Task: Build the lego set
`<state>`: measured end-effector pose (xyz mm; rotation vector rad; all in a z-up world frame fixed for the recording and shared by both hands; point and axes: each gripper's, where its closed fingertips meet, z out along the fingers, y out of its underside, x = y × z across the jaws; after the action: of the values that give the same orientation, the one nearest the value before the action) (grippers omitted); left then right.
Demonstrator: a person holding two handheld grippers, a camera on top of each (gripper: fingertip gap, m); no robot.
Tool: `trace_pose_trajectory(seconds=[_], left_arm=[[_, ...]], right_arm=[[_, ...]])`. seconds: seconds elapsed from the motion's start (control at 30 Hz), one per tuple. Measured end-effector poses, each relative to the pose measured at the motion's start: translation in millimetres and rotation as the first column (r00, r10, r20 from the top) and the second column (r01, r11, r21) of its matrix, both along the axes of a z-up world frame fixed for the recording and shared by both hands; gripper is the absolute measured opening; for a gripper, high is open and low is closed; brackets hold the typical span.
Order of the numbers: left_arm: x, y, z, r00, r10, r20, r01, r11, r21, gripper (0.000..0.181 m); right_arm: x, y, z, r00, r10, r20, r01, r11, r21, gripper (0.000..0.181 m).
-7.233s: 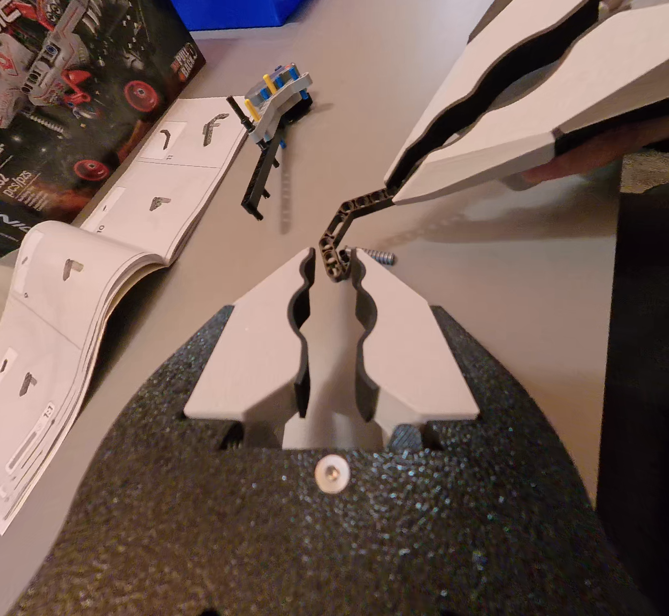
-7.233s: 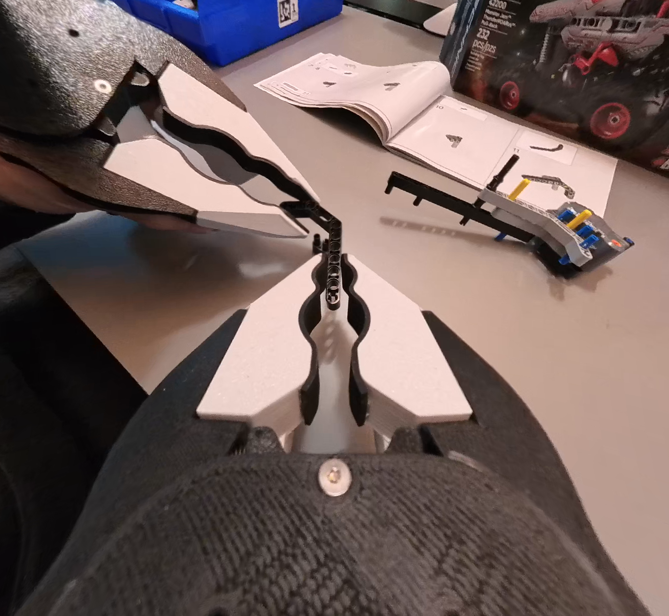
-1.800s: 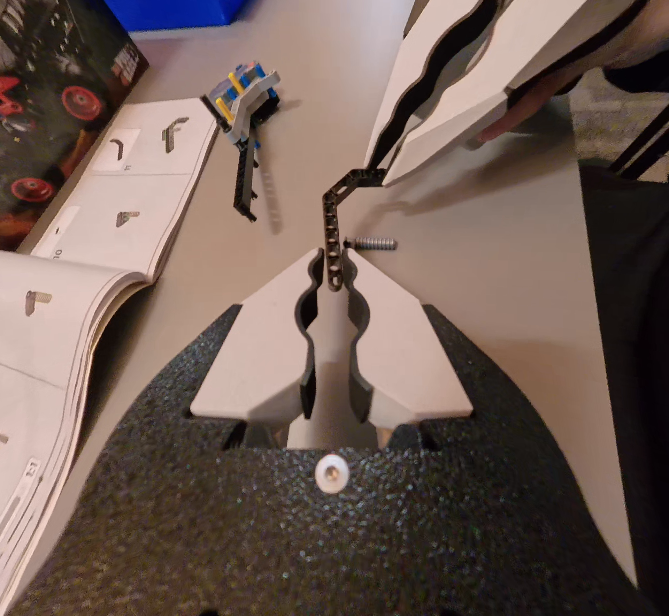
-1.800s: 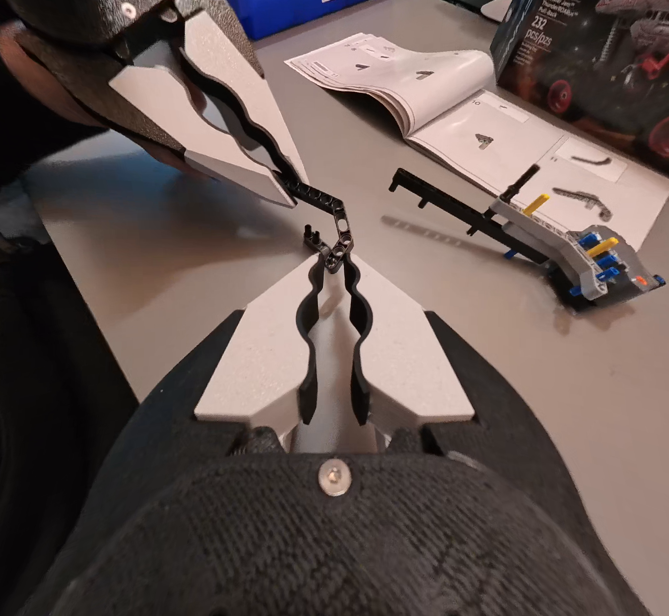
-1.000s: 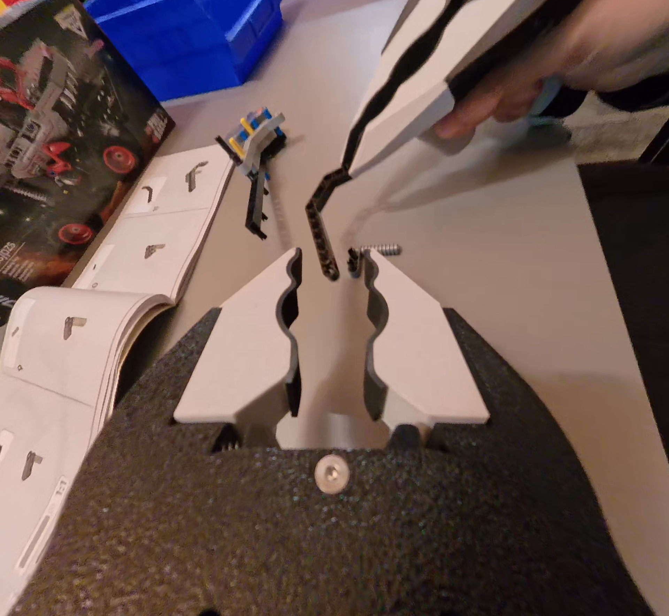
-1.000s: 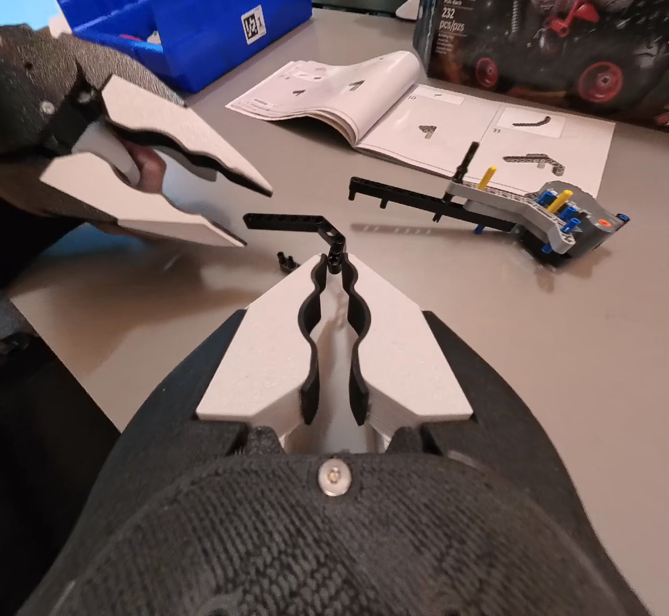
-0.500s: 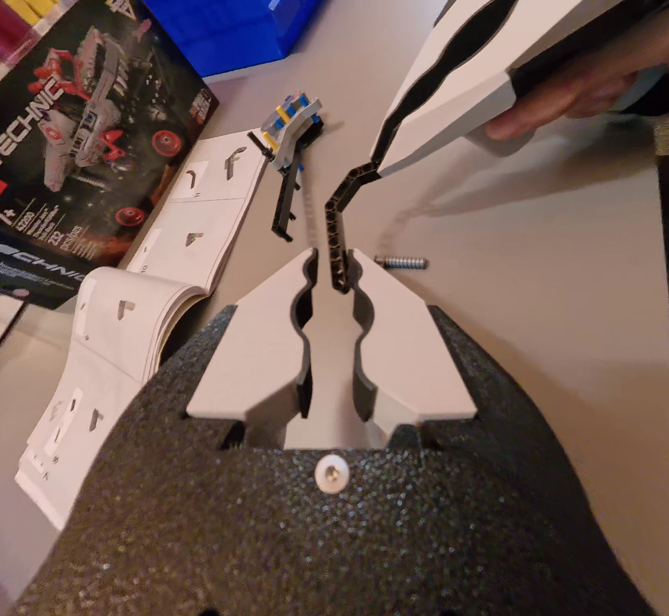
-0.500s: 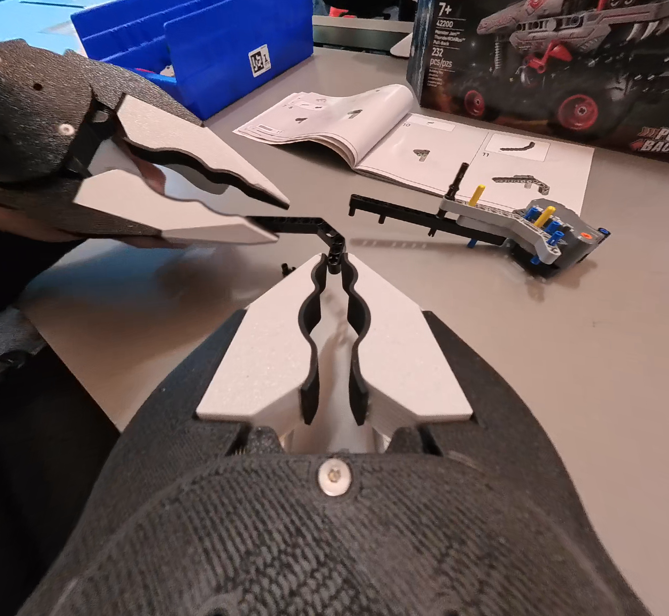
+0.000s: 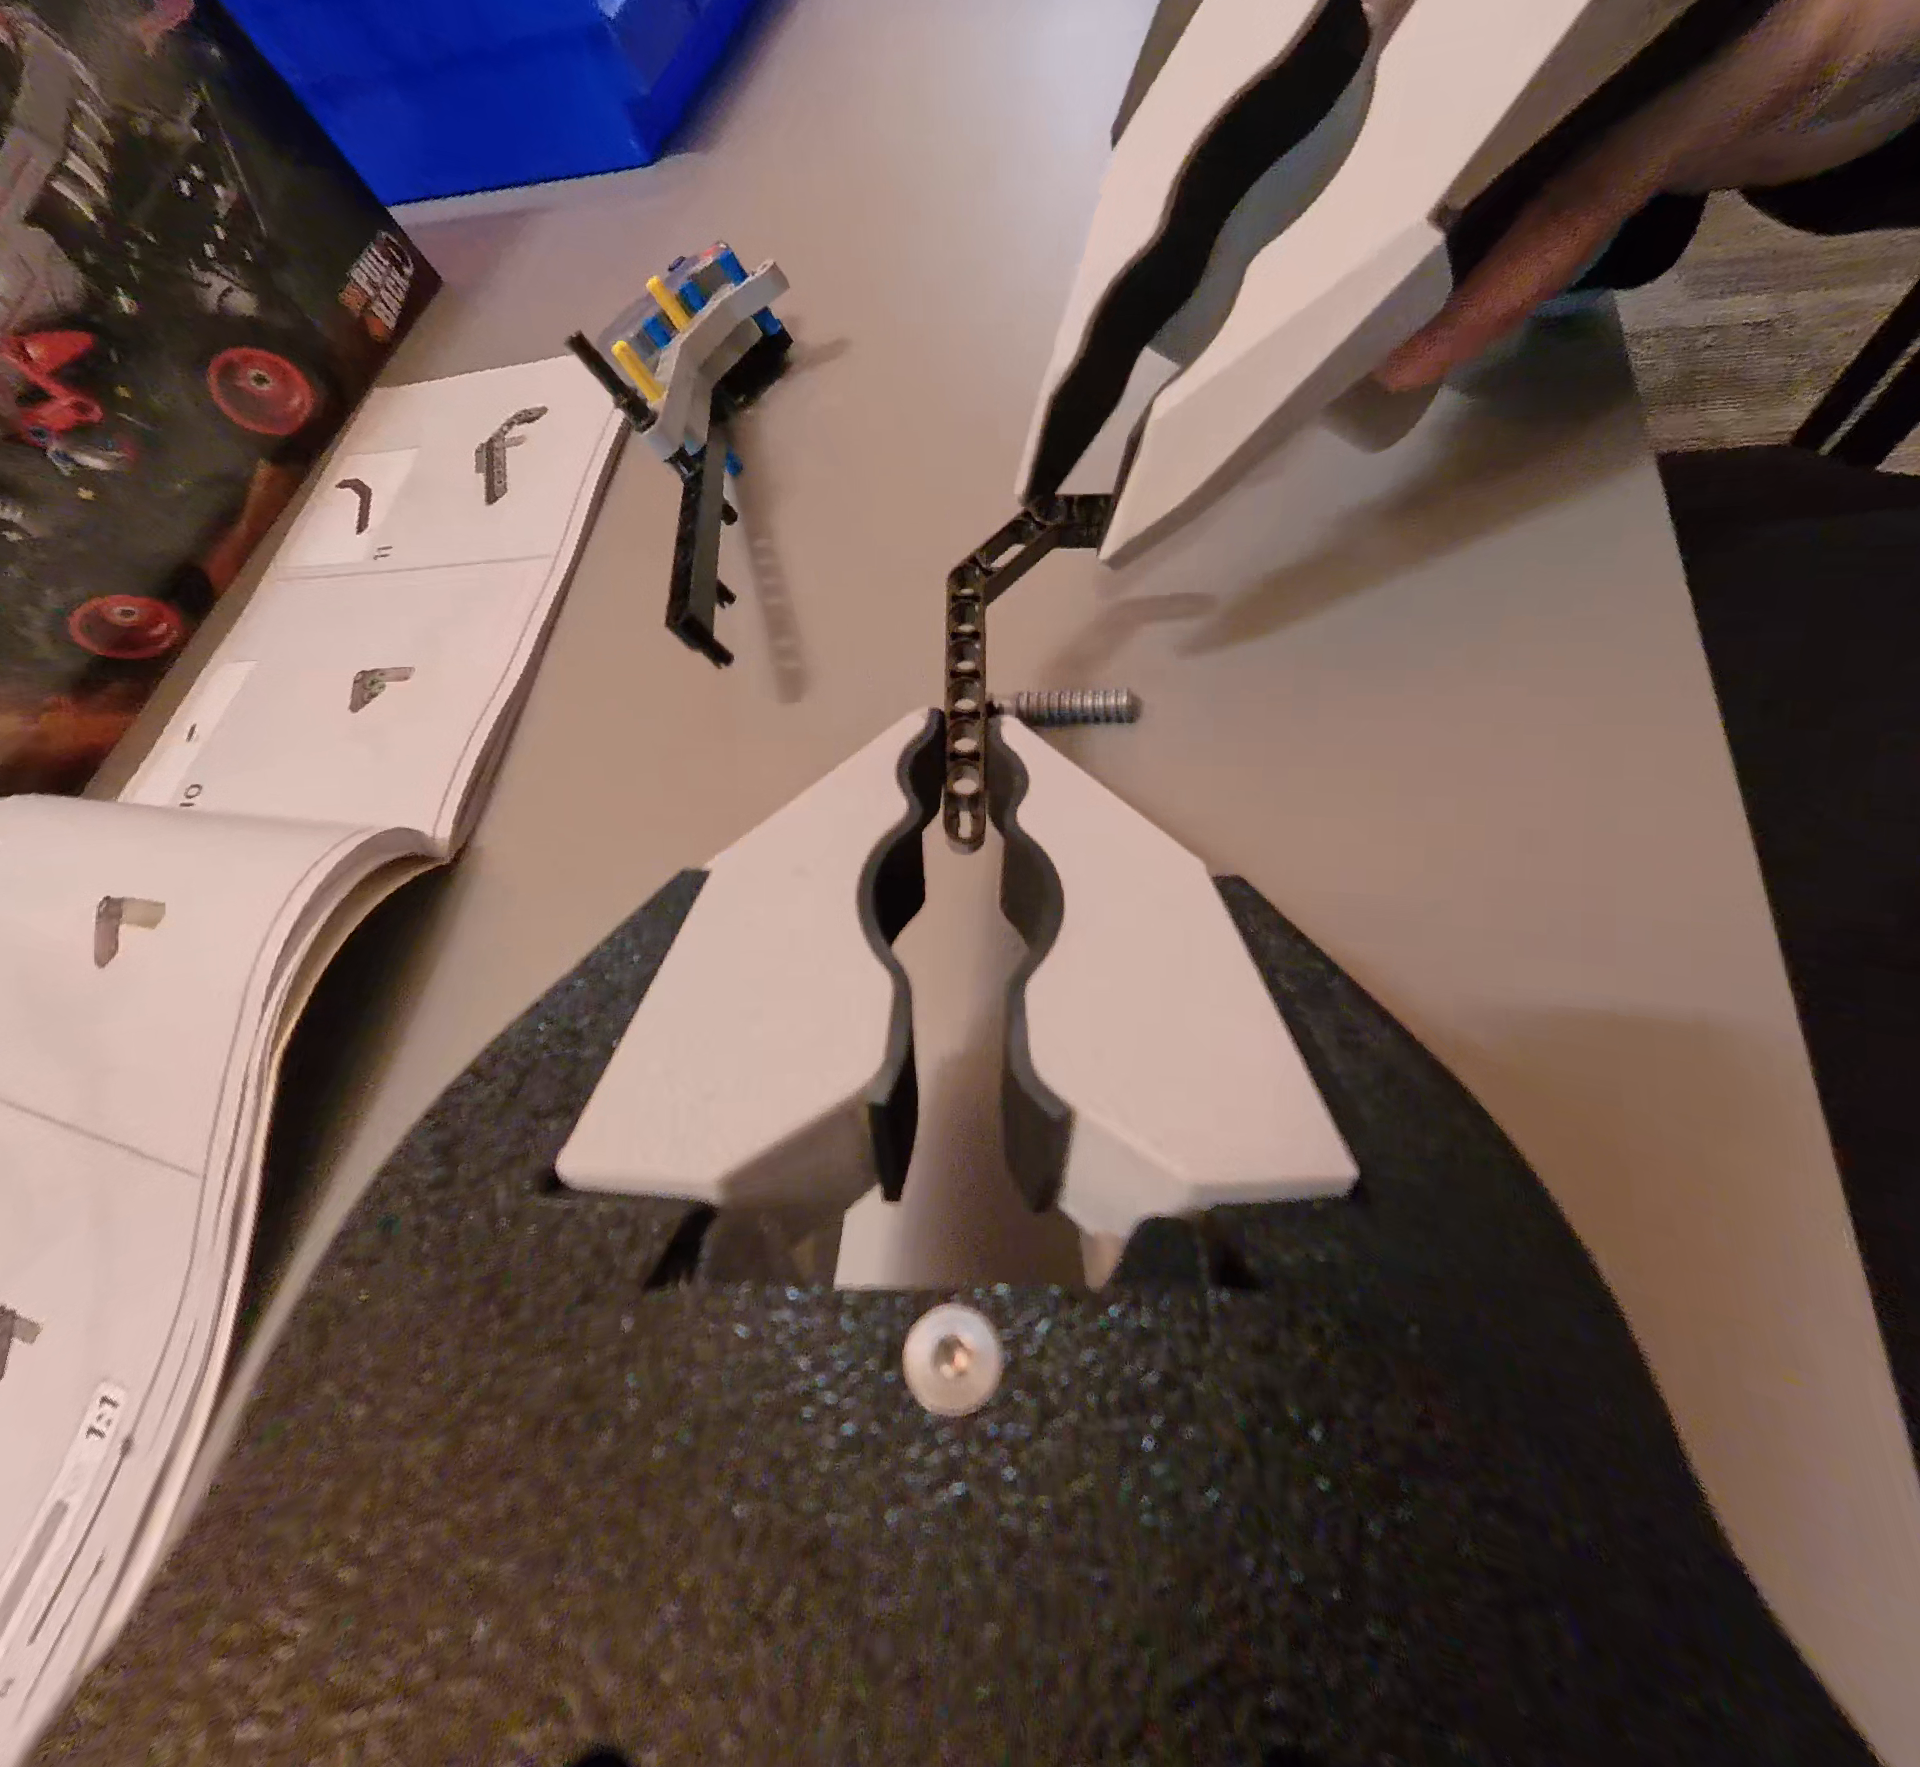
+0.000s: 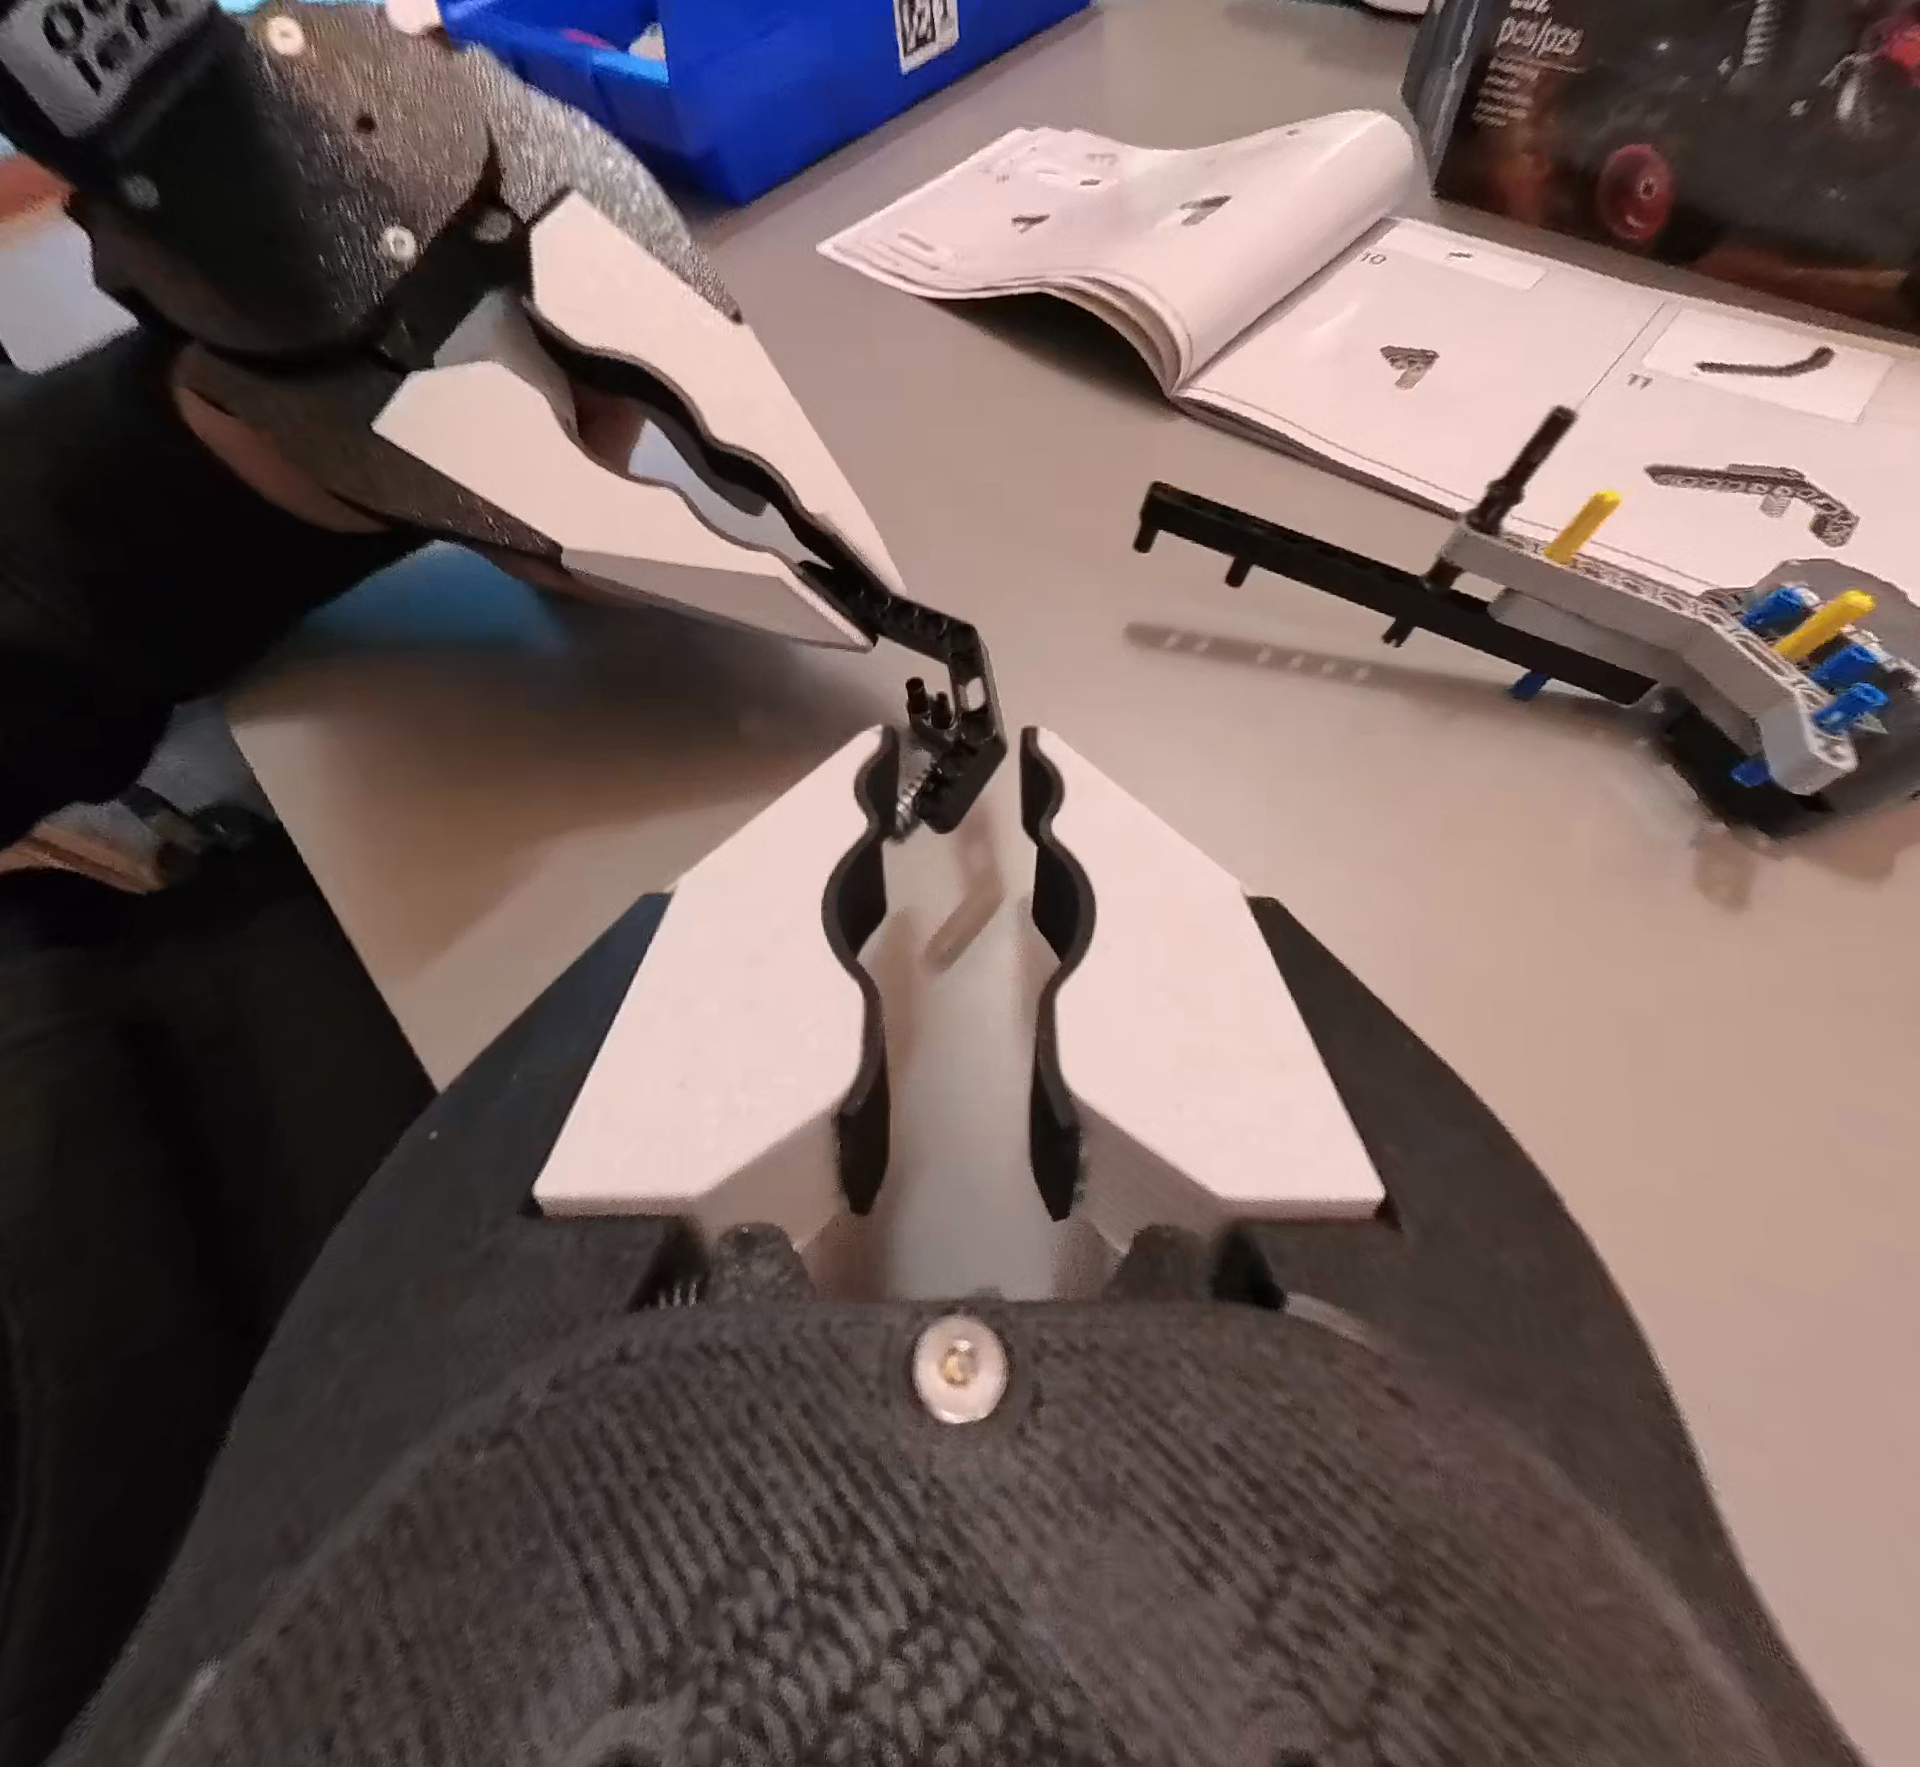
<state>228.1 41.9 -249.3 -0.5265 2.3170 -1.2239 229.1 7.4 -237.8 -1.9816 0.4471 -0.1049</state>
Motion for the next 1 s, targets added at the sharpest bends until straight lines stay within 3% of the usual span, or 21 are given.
trace_pose_trajectory(seconds=[0.2, 0.6, 1.0], left_arm=[[-5, 3, -8, 0.996, -0.039, -0.077, 0.040, 0.999, 0.010, 0.004], [-4, 4, -19, 0.991, -0.053, -0.125, 0.062, 0.996, 0.065, 0.004], [-5, 5, -17, 0.990, -0.058, -0.128, 0.065, 0.997, 0.051, 0.004]], right_arm=[[-3, 7, -17, 0.999, 0.027, 0.042, -0.021, 0.991, -0.134, 0.015], [-2, 8, -32, 0.999, 0.021, 0.027, -0.014, 0.974, -0.227, 0.012], [-2, 10, -31, 1.000, 0.024, 0.006, -0.022, 0.977, -0.212, 0.012]])
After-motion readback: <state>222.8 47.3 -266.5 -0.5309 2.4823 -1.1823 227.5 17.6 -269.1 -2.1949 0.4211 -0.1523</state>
